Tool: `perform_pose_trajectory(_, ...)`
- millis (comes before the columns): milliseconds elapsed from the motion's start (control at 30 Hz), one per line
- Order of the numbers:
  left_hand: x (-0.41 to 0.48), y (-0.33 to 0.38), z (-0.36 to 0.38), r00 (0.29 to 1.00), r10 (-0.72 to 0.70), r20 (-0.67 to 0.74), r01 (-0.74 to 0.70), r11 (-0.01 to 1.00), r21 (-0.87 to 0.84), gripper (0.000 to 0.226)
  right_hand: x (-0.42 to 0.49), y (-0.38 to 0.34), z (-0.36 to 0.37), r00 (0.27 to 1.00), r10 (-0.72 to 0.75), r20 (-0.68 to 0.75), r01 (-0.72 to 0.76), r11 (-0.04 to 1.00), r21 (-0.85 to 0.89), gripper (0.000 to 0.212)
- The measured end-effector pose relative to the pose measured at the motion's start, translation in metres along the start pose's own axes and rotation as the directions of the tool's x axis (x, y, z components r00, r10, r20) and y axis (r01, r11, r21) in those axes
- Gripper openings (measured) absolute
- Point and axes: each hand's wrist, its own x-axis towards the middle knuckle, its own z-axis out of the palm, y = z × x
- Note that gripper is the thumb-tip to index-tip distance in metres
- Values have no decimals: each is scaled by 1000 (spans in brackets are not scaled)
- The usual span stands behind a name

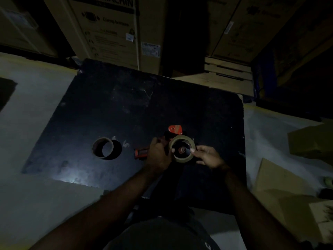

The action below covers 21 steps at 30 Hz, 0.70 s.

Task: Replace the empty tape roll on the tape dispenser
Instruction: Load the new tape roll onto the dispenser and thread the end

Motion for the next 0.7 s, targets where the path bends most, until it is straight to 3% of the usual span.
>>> perform_pose_trajectory(100, -1, -21, 15, 989, 18, -145, -10, 998, 56, 32, 1, 0, 1, 1000, 22, 9, -23, 999, 35, 56)
perform_pose_trajectory(233, 0, -25, 19, 991, 39, -125, -28, 995, 91, 45, -2, 2, 2, 999, 34, 14, -35, 997, 76, 47)
perform_pose_trajectory(400, 0, -16, 16, 987, 38, -156, -53, 994, -94, 34, -9, 2, 5, 1000, 19, -12, -18, 997, 74, 44)
perform_pose_trajectory(500, 0, -16, 21, 990, -20, -140, 9, 997, -73, 38, -10, 4, 8, 999, 11, -36, -8, 997, 83, 35)
perform_pose_trajectory(633, 3, -23, 23, 989, -131, -68, 137, 987, 90, 68, -9, 8, 14, 999, 20, -32, -17, 995, 103, 39)
perform_pose_trajectory(700, 8, -20, 18, 983, -184, -22, 186, 977, 104, 59, -8, 8, 16, 1000, 11, -13, -9, 995, 96, 36)
